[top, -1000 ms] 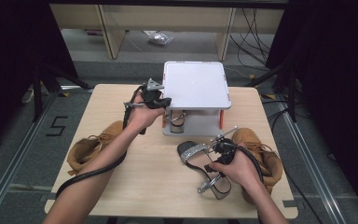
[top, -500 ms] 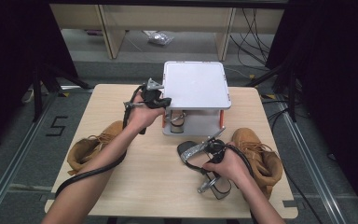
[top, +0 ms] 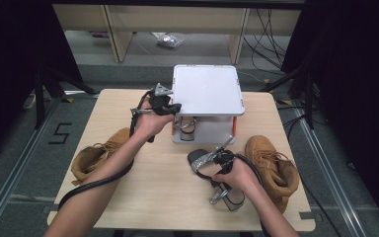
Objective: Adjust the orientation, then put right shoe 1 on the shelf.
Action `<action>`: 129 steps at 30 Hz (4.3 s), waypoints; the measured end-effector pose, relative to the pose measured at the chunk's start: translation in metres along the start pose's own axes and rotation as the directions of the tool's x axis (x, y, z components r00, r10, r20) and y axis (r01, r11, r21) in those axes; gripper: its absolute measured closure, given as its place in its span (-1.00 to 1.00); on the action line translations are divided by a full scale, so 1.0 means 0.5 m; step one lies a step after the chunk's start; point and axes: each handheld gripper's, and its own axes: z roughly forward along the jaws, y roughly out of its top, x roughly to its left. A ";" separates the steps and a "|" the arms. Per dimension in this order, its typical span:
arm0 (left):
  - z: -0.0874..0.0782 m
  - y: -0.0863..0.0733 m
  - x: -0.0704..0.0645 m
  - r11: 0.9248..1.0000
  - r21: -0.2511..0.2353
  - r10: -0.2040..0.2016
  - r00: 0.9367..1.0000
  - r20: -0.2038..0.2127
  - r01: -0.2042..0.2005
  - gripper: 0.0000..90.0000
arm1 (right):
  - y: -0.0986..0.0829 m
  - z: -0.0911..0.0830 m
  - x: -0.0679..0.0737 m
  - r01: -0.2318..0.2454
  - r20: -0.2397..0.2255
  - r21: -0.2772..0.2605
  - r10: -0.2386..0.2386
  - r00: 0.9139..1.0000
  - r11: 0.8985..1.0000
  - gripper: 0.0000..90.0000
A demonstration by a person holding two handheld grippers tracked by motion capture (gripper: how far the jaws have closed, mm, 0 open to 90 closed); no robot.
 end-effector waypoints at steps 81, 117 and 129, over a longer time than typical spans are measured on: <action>0.002 0.000 -0.003 1.000 -0.005 0.003 1.000 -0.009 -0.003 0.99 | 0.055 -0.057 -0.069 -0.463 0.042 -0.280 0.493 0.869 0.841 -0.16; 0.002 0.001 -0.001 1.000 -0.003 -0.004 1.000 -0.005 0.004 0.99 | -0.157 -0.098 0.011 -0.297 -0.001 -0.281 0.310 0.951 0.913 0.97; 0.001 0.002 -0.002 1.000 0.002 0.000 1.000 -0.005 0.000 0.99 | -0.168 -0.063 0.023 -0.302 -0.005 -0.269 0.312 0.950 0.915 1.00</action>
